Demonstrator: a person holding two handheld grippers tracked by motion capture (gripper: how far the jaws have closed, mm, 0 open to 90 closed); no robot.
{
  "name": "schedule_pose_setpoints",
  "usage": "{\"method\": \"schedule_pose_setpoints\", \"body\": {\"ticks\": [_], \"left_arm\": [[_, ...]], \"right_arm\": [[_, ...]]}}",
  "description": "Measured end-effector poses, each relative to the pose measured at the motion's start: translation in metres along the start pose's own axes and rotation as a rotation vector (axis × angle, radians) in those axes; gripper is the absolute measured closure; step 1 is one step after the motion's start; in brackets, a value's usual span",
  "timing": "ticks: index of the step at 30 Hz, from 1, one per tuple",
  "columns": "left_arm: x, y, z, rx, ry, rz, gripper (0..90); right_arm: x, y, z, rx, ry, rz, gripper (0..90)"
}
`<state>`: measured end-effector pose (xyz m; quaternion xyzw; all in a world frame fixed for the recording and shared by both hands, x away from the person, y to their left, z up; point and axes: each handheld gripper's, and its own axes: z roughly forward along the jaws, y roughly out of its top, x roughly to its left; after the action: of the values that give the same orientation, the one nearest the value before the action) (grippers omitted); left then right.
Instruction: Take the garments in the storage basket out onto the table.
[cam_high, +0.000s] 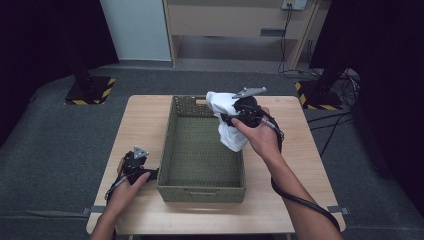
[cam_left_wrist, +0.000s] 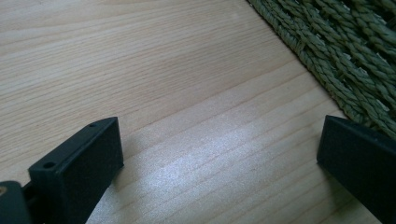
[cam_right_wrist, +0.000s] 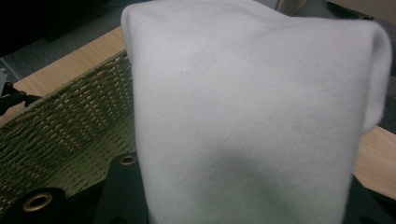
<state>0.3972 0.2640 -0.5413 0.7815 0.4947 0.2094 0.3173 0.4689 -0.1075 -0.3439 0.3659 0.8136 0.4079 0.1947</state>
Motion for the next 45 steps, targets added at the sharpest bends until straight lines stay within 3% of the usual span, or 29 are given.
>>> {"method": "schedule_pose_setpoints", "body": {"ticks": [24,37,45], "left_arm": [[0.000,0.000,0.000,-0.001,0.001,-0.001,0.0],[0.000,0.000,0.001,-0.001,-0.001,0.001,0.0],[0.000,0.000,0.001,-0.001,-0.001,0.001,0.0]], "right_arm": [[-0.047,-0.025,-0.028,-0.017,-0.074,0.070,52.3],[-0.073,-0.037,-0.029,-0.023,-0.114,0.131,52.4],[-0.086,-0.043,-0.026,-0.011,-0.142,0.143,52.5]]}}
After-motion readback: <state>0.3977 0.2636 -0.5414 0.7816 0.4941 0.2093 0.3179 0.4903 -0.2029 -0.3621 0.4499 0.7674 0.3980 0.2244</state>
